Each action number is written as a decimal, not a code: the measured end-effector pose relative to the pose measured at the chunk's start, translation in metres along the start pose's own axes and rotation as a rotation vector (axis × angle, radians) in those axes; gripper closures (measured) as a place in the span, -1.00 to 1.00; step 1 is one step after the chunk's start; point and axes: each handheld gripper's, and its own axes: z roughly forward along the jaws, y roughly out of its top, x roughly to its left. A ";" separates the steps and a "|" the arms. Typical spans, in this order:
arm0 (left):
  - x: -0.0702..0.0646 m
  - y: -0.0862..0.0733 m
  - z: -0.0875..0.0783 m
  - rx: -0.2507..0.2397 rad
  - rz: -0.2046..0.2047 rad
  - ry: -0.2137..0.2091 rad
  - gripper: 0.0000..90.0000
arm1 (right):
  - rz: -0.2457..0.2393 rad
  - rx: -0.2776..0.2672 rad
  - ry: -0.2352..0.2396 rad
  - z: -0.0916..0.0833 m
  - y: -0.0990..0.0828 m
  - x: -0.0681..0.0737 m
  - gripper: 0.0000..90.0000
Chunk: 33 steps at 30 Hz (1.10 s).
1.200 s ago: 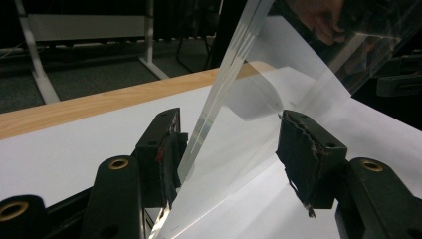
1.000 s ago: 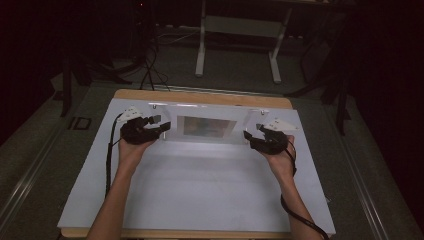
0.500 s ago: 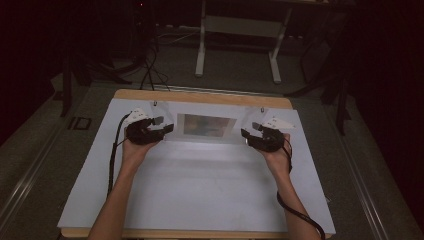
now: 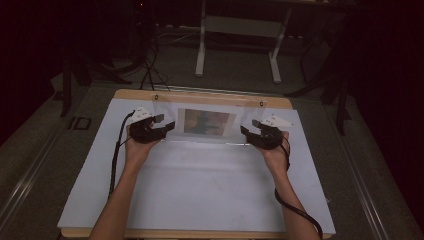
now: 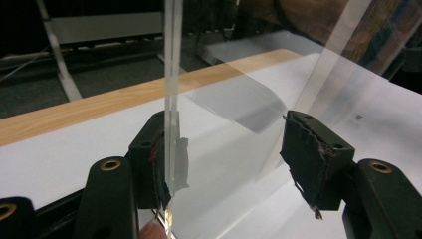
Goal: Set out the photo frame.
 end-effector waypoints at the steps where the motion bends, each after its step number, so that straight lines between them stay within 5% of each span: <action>1: 0.000 0.000 0.001 -0.004 -0.001 0.012 -0.12 | 0.005 -0.003 -0.001 0.001 0.000 0.000 -0.08; 10: -0.003 0.006 0.006 0.023 0.029 0.056 -0.16 | 0.024 -0.002 -0.009 0.004 0.002 -0.002 -0.08; 33: -0.013 0.015 -0.001 0.057 -0.033 0.041 -0.15 | 0.072 0.000 0.023 -0.008 0.006 -0.004 -0.07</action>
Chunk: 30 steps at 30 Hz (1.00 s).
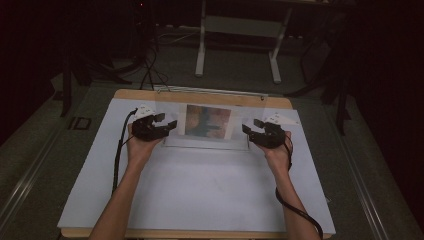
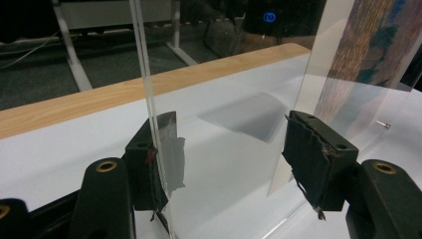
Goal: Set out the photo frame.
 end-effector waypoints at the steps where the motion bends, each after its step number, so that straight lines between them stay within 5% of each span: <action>1: -0.001 0.001 -0.001 0.004 -0.001 -0.001 -0.15 | 0.004 0.002 0.002 -0.002 0.000 0.000 -0.07; 17: -0.022 0.005 -0.022 0.045 -0.039 -0.031 -0.08 | 0.063 0.031 0.040 -0.029 -0.002 0.003 -0.06; 30: -0.026 -0.013 -0.033 0.052 -0.085 -0.020 -0.08 | 0.075 0.049 0.074 -0.026 -0.010 0.009 -0.06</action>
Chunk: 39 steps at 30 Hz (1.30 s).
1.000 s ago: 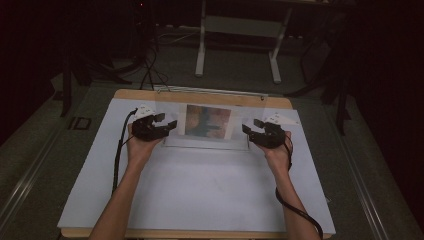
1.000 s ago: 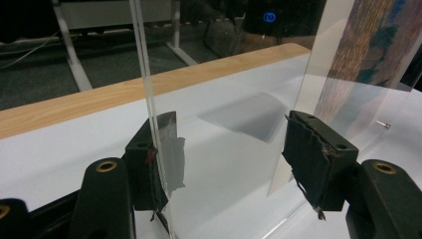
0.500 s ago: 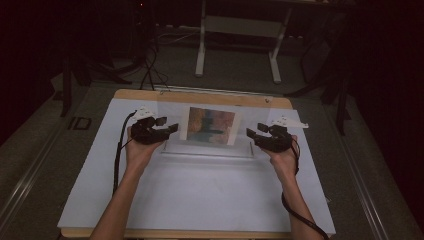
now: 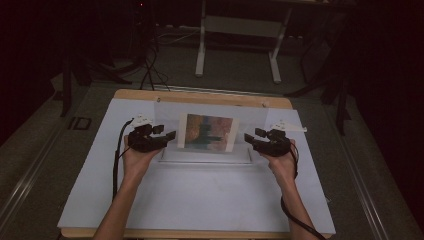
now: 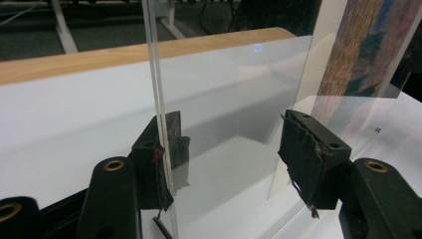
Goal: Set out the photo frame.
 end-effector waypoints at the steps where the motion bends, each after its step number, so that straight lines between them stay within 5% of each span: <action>1: 0.000 -0.001 -0.001 -0.004 0.001 -0.002 -0.07 | -0.003 0.000 0.000 0.000 0.000 0.001 -0.06; 39: -0.003 -0.017 -0.009 -0.028 0.001 -0.037 -0.07 | -0.003 -0.040 0.059 -0.008 -0.018 0.002 -0.06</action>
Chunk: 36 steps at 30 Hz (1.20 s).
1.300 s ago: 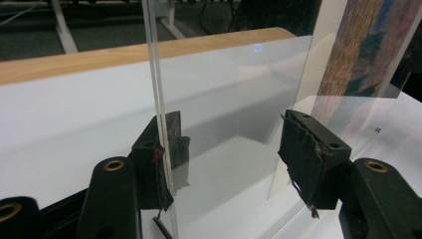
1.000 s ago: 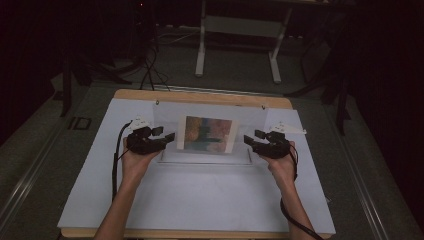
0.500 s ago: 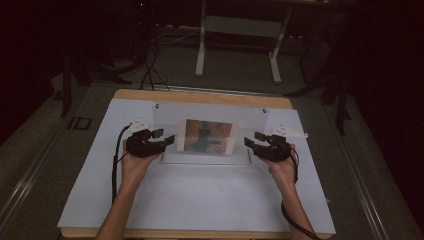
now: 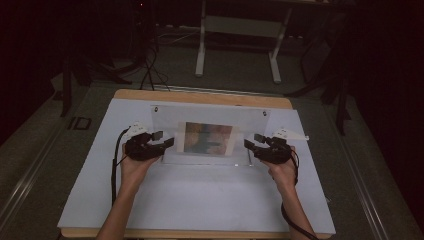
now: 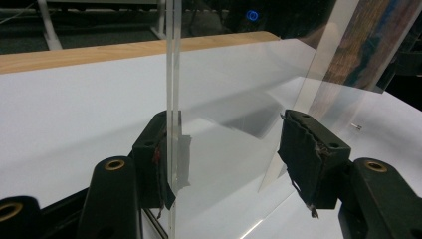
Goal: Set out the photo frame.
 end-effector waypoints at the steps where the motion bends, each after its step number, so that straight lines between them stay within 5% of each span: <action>1: 0.000 0.000 0.000 -0.001 -0.003 -0.003 -0.08 | -0.005 0.000 0.002 0.000 0.000 0.000 -0.07; 5: 0.002 -0.001 -0.001 -0.001 -0.001 0.005 -0.20 | -0.063 0.023 0.014 0.003 -0.001 0.002 -0.23; 13: 0.010 0.000 -0.010 -0.040 -0.033 -0.020 -0.23 | -0.074 0.039 0.015 0.002 0.002 0.003 -0.35; 29: 0.018 0.013 -0.039 -0.092 -0.019 -0.035 -0.17 | -0.074 0.044 0.008 -0.025 0.015 -0.011 -0.41; 36: 0.024 0.014 -0.047 -0.078 -0.015 -0.026 -0.16 | -0.093 0.097 -0.041 -0.031 0.016 -0.016 -0.43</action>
